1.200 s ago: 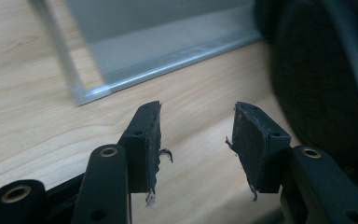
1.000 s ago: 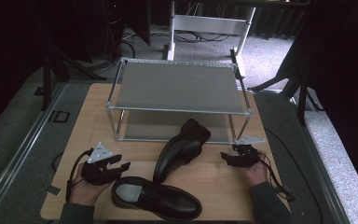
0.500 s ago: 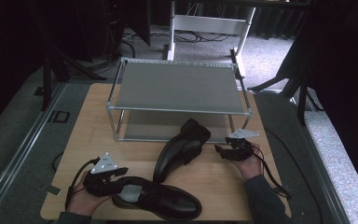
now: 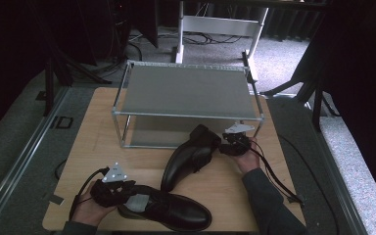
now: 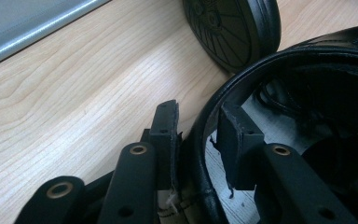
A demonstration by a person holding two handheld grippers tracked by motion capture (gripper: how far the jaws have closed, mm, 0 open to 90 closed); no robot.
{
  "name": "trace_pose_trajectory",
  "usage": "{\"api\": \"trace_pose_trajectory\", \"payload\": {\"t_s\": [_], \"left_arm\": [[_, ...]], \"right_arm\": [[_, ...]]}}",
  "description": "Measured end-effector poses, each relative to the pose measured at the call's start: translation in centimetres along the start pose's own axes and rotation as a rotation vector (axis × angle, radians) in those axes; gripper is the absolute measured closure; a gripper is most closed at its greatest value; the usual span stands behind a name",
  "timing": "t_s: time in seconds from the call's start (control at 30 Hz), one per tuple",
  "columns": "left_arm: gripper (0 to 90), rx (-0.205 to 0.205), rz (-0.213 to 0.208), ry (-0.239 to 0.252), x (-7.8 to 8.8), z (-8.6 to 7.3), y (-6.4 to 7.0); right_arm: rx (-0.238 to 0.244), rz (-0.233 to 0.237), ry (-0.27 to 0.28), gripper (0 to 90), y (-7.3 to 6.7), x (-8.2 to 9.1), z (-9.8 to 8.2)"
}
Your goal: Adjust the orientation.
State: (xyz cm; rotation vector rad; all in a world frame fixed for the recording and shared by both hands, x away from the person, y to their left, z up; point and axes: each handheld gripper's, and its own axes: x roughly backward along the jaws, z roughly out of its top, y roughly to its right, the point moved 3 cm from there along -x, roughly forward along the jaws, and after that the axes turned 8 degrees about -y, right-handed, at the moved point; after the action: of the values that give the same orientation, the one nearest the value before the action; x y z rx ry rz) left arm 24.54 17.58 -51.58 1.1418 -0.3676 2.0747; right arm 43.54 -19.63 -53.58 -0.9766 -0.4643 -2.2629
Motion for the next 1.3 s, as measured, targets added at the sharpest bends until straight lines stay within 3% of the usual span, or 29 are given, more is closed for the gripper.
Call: {"api": "trace_pose_trajectory", "payload": {"t_s": [0.13,0.17,0.23,0.53,0.67,0.87,1.0,1.1,1.3], "left_arm": [[69.8,-0.005,0.002,0.002,0.0,-0.1,0.0],[69.9,-0.005,0.002,0.002,0.0,-0.1,0.0],[70.0,-0.004,0.005,0.010,0.0,-0.1,0.0],[69.7,0.002,0.002,0.016,0.0,-0.2,0.0],[67.8,0.002,0.000,0.022,-0.2,-0.2,0.0],[64.2,0.006,-0.026,0.035,-0.4,-0.2,-0.2],[65.5,0.004,-0.026,0.044,-0.4,-0.3,-0.1],[67.8,-0.003,-0.001,0.047,-0.3,-0.3,0.0],[72.1,-0.005,0.026,0.038,-0.1,-0.3,-0.1]], "right_arm": [[0.011,-0.001,0.018,73.1,-0.4,0.0,0.4],[0.011,-0.001,0.018,73.1,-0.4,0.0,0.4],[0.041,-0.058,0.024,77.1,-0.9,0.7,0.1],[0.037,-0.080,0.035,78.7,-1.9,5.1,-1.8],[-0.023,-0.092,0.022,78.3,-2.0,7.4,-2.9],[-0.093,-0.070,0.006,76.9,-1.9,9.9,-5.0],[-0.115,-0.049,0.014,77.0,-1.9,11.3,-5.9],[-0.117,-0.038,0.026,78.1,-2.1,12.3,-5.9],[-0.101,-0.042,0.013,78.0,-2.0,12.4,-5.6]]}}
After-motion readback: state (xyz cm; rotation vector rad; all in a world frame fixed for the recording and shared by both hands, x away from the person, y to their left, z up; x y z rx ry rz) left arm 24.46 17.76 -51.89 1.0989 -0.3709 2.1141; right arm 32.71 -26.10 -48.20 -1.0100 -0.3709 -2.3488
